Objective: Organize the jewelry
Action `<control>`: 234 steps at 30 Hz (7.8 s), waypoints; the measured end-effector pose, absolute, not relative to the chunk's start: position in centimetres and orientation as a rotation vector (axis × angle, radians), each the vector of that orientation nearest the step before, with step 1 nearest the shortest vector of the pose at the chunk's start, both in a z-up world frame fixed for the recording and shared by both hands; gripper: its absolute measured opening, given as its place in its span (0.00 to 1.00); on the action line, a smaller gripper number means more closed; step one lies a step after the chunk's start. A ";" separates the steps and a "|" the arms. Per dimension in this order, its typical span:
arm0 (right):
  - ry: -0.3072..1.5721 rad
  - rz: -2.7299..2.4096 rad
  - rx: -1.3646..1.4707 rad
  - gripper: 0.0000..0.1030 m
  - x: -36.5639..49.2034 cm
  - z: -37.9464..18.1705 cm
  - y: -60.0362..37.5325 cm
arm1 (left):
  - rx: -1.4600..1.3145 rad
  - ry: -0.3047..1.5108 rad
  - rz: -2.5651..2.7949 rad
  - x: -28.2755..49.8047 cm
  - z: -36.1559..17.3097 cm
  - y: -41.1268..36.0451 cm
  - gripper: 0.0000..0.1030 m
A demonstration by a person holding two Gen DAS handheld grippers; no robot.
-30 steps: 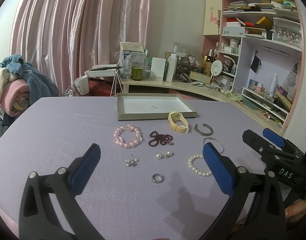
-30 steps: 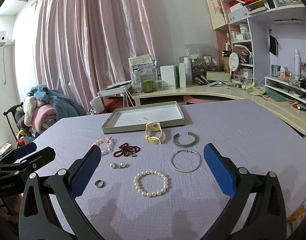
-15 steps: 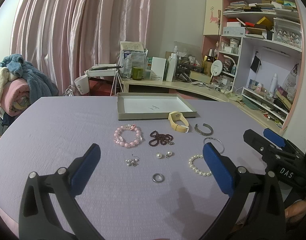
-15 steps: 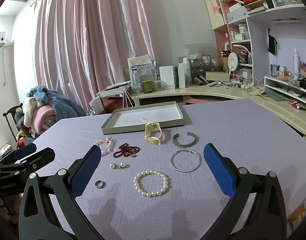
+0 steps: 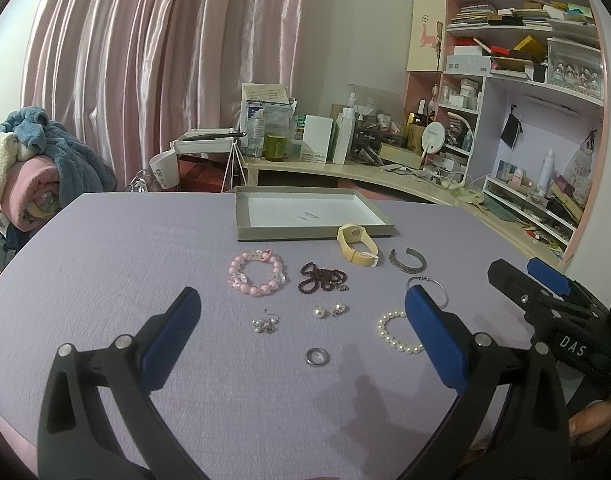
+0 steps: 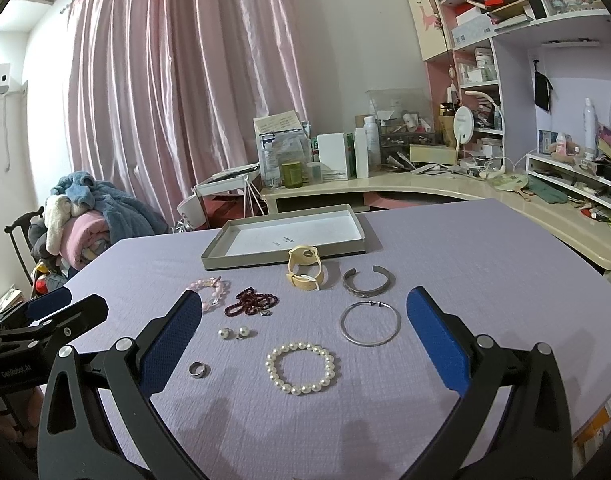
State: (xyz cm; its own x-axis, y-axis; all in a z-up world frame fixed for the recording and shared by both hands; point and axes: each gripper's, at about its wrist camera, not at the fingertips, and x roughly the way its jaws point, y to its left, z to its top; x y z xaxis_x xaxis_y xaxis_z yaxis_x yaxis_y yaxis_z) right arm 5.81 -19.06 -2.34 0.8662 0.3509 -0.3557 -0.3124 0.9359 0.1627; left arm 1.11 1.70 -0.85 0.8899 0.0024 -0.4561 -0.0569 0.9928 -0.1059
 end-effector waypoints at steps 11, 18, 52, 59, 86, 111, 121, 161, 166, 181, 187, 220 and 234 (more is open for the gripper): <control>0.391 0.348 0.101 0.99 5.8 -2.5 -18.9 | -0.120 0.474 0.032 1.2 -0.9 1.8 0.98; 0.398 0.342 0.102 0.99 6.1 -2.4 -19.1 | -0.123 0.475 0.044 1.1 -1.1 2.2 0.98; 0.907 0.358 -0.086 0.09 12.7 -10.7 -15.8 | -0.148 0.755 0.100 5.0 -5.0 4.3 0.98; 0.815 0.426 0.018 0.09 11.5 -7.6 -17.5 | -0.113 0.814 0.019 6.9 -6.7 2.4 0.94; 0.806 0.422 0.104 0.10 11.4 -6.6 -19.6 | -0.003 0.888 -0.001 9.7 -10.3 -1.2 0.21; 0.604 0.472 0.077 0.09 19.8 3.4 -17.9 | -0.106 0.683 -0.006 16.7 1.6 5.0 0.21; 0.589 0.500 0.081 0.10 30.2 5.1 -14.9 | -0.080 0.676 -0.017 27.0 4.3 6.0 0.21; 0.765 0.391 0.195 0.58 40.3 -3.0 -16.7 | -0.078 0.784 -0.028 41.9 -2.9 6.8 0.38; 0.744 0.364 0.216 0.58 38.7 -2.5 -18.3 | -0.101 0.754 0.007 40.7 -2.0 7.8 0.51; 0.713 0.249 0.216 0.58 27.7 -2.7 -23.1 | -0.141 0.650 0.224 21.9 -0.1 11.9 0.81; 0.739 0.226 0.206 0.58 22.7 -4.4 -23.7 | -0.162 0.669 0.259 15.9 -1.6 11.6 0.86; 0.959 0.176 -0.049 0.98 20.8 -12.1 -18.3 | -0.149 0.772 0.200 7.4 -6.3 7.5 0.95; 0.895 0.210 -0.077 0.69 21.1 -11.6 -17.6 | -0.158 0.807 0.180 8.3 -7.1 7.1 0.95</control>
